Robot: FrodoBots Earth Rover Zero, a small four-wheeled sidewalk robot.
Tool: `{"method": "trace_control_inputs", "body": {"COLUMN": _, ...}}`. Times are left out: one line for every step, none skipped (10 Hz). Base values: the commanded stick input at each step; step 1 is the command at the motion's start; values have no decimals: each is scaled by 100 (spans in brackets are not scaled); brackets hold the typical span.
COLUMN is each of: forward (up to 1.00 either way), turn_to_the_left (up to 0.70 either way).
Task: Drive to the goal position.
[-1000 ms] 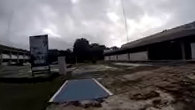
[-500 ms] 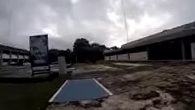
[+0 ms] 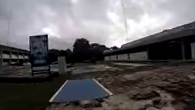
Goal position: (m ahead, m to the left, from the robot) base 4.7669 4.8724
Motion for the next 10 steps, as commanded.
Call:
{"method": "trace_control_inputs", "body": {"forward": 0, "turn_to_the_left": 0}}
{"method": "trace_control_inputs", "body": {"forward": 0, "turn_to_the_left": 0}}
{"method": "trace_control_inputs", "body": {"forward": 0, "turn_to_the_left": 0}}
{"method": "trace_control_inputs", "body": {"forward": 0, "turn_to_the_left": 0}}
{"method": "trace_control_inputs", "body": {"forward": 0, "turn_to_the_left": 0}}
{"method": "trace_control_inputs", "body": {"forward": 7, "turn_to_the_left": 0}}
{"method": "trace_control_inputs", "body": {"forward": 57, "turn_to_the_left": 0}}
{"method": "trace_control_inputs", "body": {"forward": 70, "turn_to_the_left": 0}}
{"method": "trace_control_inputs", "body": {"forward": 70, "turn_to_the_left": 0}}
{"method": "trace_control_inputs", "body": {"forward": 70, "turn_to_the_left": 0}}
